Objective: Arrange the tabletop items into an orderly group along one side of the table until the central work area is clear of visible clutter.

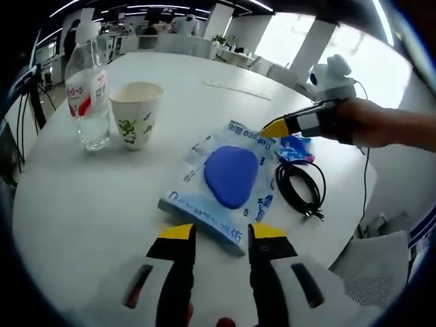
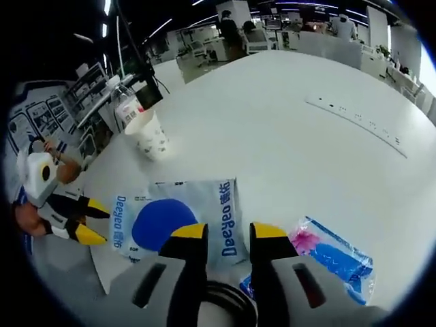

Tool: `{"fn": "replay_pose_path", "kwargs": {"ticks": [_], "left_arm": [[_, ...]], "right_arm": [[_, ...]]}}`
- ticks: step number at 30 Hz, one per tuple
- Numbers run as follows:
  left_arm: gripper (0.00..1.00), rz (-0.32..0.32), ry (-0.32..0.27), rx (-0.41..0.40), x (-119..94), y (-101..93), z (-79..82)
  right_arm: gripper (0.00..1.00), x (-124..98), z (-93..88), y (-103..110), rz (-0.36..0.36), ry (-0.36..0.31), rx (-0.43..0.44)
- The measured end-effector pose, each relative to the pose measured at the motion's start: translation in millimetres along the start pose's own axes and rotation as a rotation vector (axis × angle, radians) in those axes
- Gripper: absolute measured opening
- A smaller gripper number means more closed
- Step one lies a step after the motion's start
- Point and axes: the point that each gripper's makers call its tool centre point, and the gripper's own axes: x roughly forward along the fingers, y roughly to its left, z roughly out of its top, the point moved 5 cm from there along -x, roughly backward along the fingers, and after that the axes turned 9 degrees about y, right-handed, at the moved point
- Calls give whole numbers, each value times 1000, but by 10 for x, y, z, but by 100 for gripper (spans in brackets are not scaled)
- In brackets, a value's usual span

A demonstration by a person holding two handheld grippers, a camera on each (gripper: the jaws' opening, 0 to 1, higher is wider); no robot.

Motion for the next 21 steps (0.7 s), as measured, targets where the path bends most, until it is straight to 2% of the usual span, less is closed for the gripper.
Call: {"fn": "replay_pose_path", "kwargs": {"ticks": [8, 11, 14, 17, 19, 21], "left_arm": [[24, 2, 27, -25, 66, 48, 49], [20, 9, 69, -12, 109, 44, 31], [14, 17, 106, -35, 156, 66, -2], [8, 17, 136, -47, 215, 71, -21], [4, 20, 146, -54, 211, 61, -27], [2, 21, 141, -57, 196, 62, -18]], "right_arm": [[23, 137, -32, 6, 10, 45, 2], [21, 168, -94, 13, 2, 79, -9], [18, 195, -158, 14, -20, 120, -53], [14, 186, -178, 39, -23, 127, -61], [7, 150, -173, 45, -26, 121, -58], [0, 100, -143, 83, -6, 88, -35]]}}
